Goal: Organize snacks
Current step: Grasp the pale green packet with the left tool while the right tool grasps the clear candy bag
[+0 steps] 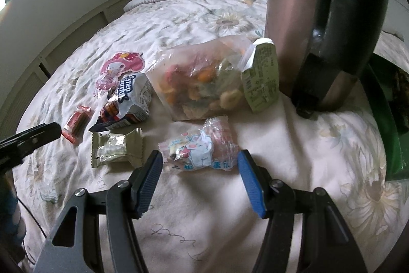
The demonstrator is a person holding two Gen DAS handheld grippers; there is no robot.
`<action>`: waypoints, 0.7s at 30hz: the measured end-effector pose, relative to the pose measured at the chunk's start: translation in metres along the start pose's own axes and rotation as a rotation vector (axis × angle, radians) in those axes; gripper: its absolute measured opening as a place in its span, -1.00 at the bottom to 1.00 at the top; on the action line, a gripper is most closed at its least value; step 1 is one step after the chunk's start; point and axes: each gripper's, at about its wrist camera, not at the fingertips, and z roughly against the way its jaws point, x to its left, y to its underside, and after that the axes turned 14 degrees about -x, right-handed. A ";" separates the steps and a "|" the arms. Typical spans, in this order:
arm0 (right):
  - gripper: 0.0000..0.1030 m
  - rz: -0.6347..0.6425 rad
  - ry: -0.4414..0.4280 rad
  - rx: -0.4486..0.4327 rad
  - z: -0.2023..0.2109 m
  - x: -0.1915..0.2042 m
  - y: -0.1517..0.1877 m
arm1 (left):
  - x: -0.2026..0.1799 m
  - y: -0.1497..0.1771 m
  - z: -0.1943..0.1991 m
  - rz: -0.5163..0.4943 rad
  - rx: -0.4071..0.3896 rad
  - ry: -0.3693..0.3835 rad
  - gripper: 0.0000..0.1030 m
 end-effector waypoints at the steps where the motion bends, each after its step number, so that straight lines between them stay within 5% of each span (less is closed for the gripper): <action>1: 0.58 0.002 -0.002 0.000 0.000 0.000 0.000 | -0.008 0.001 -0.001 0.004 0.011 0.030 0.18; 9: 0.58 0.017 -0.025 0.009 -0.001 -0.004 -0.001 | -0.047 0.013 -0.040 0.034 0.129 0.120 0.17; 21: 0.58 0.061 -0.033 0.021 -0.008 -0.005 0.001 | -0.058 0.016 -0.069 0.049 0.178 0.091 0.17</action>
